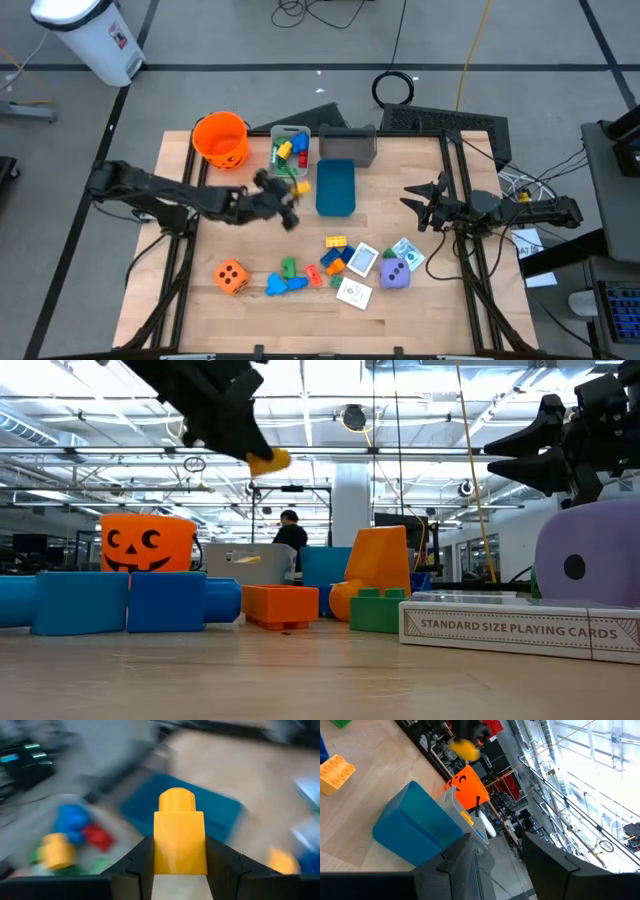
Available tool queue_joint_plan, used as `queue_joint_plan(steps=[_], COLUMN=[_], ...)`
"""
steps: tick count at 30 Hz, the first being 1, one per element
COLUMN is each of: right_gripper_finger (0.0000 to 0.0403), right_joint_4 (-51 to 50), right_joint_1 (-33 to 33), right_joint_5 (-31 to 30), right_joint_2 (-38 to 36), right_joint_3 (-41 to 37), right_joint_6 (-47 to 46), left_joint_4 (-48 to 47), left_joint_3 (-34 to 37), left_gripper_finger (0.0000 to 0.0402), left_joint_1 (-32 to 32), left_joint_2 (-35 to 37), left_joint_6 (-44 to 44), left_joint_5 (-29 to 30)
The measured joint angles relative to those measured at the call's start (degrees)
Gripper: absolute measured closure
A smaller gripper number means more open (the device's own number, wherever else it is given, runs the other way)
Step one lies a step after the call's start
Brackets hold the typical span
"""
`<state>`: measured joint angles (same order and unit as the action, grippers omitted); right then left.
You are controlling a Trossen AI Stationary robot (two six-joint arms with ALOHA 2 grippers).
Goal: Pick & Place Toys
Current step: Put the yellow 1 stud gamepiece into the white bin
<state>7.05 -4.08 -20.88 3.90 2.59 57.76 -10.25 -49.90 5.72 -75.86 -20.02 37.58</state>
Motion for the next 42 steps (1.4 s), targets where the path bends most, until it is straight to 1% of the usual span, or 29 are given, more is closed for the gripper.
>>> queue_joint_plan(steps=[2,4,7,9,10,14,16,18,21,23,27,32,34,37,42], right_gripper_finger=[0.0234,0.0234,0.0234,0.0234,0.0234,0.0234,0.0234,0.0234,0.0234,0.0234,0.0234,0.0234,0.0234,0.0234,0.0234], right_joint_4=[0.04,0.00,0.00,0.02,-0.02,0.00,-0.01,0.02,0.02,0.01,0.02,0.02,0.02,0.02,-0.01], right_joint_1=[0.02,0.02,0.00,0.02,0.00,0.01,0.00,0.00,0.01,0.01,0.02,0.01,0.01,0.01,0.00], right_joint_5=[0.00,0.00,0.00,0.00,0.00,0.00,0.00,0.00,0.00,0.00,0.00,0.00,0.00,0.00,0.00], right_joint_2=[-0.02,-0.01,0.00,-0.02,0.01,0.00,-0.01,0.00,-0.01,0.00,0.01,0.00,0.01,0.00,0.01], right_joint_3=[-0.02,0.00,-0.02,0.00,-0.01,-0.01,-0.02,-0.01,-0.01,-0.02,0.00,0.00,-0.01,0.00,-0.02], right_joint_6=[0.00,0.00,0.00,0.00,0.00,0.00,0.00,0.00,0.00,0.00,0.00,0.00,0.00,0.00,0.00], left_joint_4=[-1.74,-3.02,-2.89,-1.21,-0.56,4.48,5.75,7.27,9.06,10.10,12.25,14.32,13.52,13.85,13.00], left_joint_3=[-0.03,-0.03,-0.03,-0.03,-0.03,-0.03,-0.03,-0.03,-0.03,-0.02,-0.01,-0.09,0.10,0.08,0.06], left_gripper_finger=[0.0262,0.0260,0.0261,0.0262,0.0262,0.0262,0.0261,0.0260,0.0259,0.0259,0.0258,0.0257,0.0251,0.0225,0.0159], left_joint_1=[-2.45,-5.41,-11.17,-15.80,-18.30,-27.69,-31.83,-35.16,-38.97,-40.69,-42.44,-43.02,-42.68,-41.83,-40.50], left_joint_2=[2.03,2.65,2.31,1.22,0.50,-2.62,-4.74,-7.05,-10.94,-13.65,-17.45,-19.45,-19.71,-19.65,-18.72], left_joint_6=[-0.72,0.38,1.47,1.48,1.43,1.93,1.89,1.88,1.63,1.50,1.49,1.49,1.88,1.87,2.88], left_joint_5=[3.09,4.36,3.89,3.05,2.04,-5.94,-8.34,-10.42,-15.58,-17.59,-17.75,-17.53,-17.68,-17.68,-18.42])
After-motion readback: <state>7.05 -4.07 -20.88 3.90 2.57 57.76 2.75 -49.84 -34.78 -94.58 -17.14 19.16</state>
